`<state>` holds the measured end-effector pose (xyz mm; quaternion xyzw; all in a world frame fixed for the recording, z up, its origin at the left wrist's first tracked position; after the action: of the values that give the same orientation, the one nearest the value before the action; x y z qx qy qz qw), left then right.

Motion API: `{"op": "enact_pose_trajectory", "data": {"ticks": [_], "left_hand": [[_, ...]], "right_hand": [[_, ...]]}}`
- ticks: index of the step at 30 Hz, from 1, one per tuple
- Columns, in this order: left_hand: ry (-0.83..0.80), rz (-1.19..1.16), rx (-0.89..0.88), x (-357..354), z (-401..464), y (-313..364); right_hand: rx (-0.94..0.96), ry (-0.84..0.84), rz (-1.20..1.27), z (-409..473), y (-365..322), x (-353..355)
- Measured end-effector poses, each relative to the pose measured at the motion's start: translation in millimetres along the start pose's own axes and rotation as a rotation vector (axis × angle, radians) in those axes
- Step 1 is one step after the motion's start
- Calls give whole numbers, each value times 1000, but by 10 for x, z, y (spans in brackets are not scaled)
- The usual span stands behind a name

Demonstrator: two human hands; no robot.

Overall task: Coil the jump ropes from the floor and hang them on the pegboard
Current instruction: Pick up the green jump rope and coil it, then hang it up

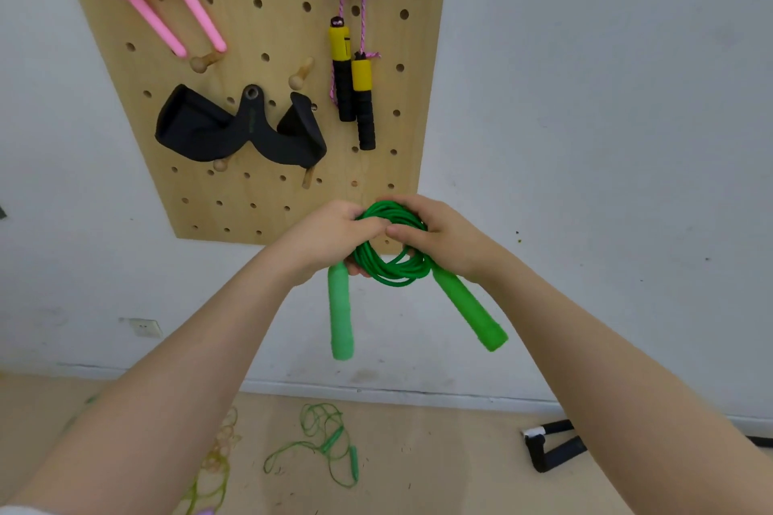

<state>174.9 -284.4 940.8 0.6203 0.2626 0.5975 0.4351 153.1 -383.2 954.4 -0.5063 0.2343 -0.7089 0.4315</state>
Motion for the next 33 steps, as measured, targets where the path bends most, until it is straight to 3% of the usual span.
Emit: {"op": "enact_pose_trajectory", "data": {"ticks": [4,9,17,26,33], "left_hand": [[107,-242,15,241,240,-19],[141,-548,-38,549,619,62],[235,-691,-209,1473,1275,318],[260,-768,-343,2337,2058,579],[232,-710,-599,2783,2508,1309]], "right_hand": [[111,145,-139,362,-84,23],[116,420,-133,924,-138,115],[64,453,230,1903,-536,40],[226,590,241,2795,-1137,62],[349,794,190,3261,-1720,458]]}}
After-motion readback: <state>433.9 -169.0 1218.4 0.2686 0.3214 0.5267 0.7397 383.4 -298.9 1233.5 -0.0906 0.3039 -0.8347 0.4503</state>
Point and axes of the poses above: each hand's wrist, its own z-axis towards the middle knuckle, its own x-axis out of the back of the hand, y = z × x, the point moved 9 cm from there along z, towards the middle knuckle, and after that the axes turned 14 degrees about y, right-handed, at the moved point
